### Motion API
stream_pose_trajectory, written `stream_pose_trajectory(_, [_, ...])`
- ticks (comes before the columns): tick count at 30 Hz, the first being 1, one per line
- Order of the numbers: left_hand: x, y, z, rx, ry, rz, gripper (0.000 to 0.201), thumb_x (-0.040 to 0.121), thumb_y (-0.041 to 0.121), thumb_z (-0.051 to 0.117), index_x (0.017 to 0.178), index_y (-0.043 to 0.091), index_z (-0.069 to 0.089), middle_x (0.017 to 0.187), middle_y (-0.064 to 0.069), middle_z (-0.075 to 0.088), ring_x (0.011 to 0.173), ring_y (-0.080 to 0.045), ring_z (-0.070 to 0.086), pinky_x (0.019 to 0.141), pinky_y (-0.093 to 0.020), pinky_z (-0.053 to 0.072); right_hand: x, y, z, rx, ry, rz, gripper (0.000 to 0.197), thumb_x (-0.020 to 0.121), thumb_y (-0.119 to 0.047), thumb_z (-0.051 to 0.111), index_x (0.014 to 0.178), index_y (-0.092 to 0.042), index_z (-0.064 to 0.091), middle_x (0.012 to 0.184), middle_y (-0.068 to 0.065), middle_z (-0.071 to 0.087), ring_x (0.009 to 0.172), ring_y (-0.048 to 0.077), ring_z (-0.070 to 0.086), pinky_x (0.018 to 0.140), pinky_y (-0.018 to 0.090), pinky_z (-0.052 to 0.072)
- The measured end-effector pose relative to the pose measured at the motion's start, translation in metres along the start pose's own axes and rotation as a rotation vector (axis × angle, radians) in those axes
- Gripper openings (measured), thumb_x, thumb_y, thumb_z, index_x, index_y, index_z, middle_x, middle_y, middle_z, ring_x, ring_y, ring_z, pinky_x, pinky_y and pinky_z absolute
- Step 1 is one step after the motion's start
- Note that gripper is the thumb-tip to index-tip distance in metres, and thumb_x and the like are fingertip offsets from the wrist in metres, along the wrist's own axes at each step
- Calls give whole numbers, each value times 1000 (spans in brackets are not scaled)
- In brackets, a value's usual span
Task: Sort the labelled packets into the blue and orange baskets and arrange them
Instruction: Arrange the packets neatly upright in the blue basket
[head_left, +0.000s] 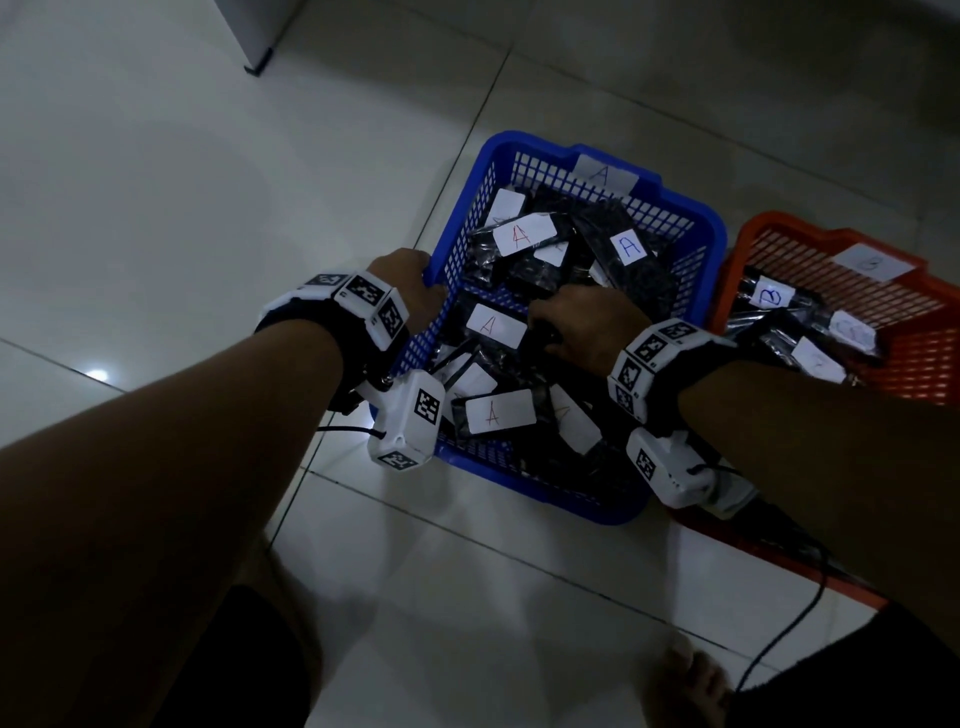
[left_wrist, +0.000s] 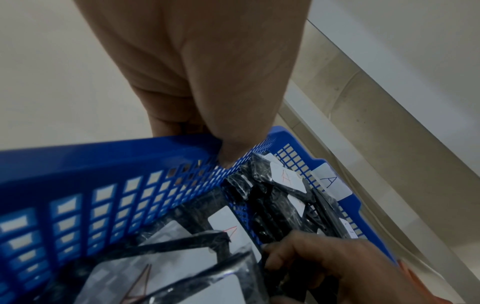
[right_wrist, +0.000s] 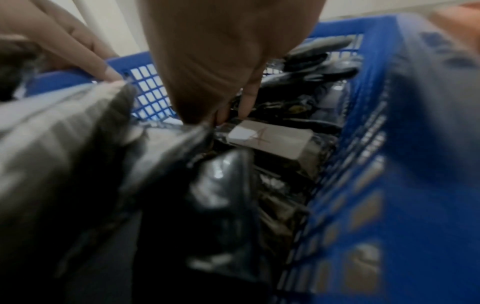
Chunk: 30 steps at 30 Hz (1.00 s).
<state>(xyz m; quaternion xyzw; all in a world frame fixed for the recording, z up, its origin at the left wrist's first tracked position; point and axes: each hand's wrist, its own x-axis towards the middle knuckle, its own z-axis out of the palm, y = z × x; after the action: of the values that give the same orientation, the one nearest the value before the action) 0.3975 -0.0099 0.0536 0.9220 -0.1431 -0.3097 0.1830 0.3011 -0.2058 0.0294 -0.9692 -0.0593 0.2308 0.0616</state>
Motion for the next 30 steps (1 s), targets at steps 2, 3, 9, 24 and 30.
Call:
stream_pose_trajectory(2, [0,1,0,13,3,-1,36,97,28,49,120,2,57,116,-17,63,100,-31,60,71,-24,39,1,2,0,-10,3,-4,29,87,-28,64,116,-23,64,114,8,62,105,27,60,79,35,49])
stream_pose_trajectory(3, [0,1,0,17,3,-1,36,97,28,49,120,2,57,117,-17,63,101,-31,60,71,-24,39,0,3,1,-21,12,-14,26,89,-29,62,114,-25,66,115,7,62,105,27,60,80,35,51])
stream_pose_trajectory(9, [0,1,0,15,4,-5,36,97,28,48,123,4,56,119,-15,62,102,-30,60,72,-24,39,-5,9,6,165,28,-84,31,84,-19,68,116,-20,66,120,0,58,111,19,55,92,30,44])
stream_pose_trajectory(24, [-5,1,1,-8,30,8,36,98,28,48,125,7,56,118,-15,63,100,-29,60,71,-24,40,39,12,-30,111,267,75,50,91,-28,58,139,-20,47,143,1,46,132,24,38,106,42,28])
stream_pose_trajectory(30, [-5,1,1,-30,41,-4,36,97,28,49,124,6,56,119,-15,63,101,-29,60,71,-24,41,41,12,-32,31,315,112,47,82,-39,65,125,-22,56,124,2,50,118,24,44,96,42,30])
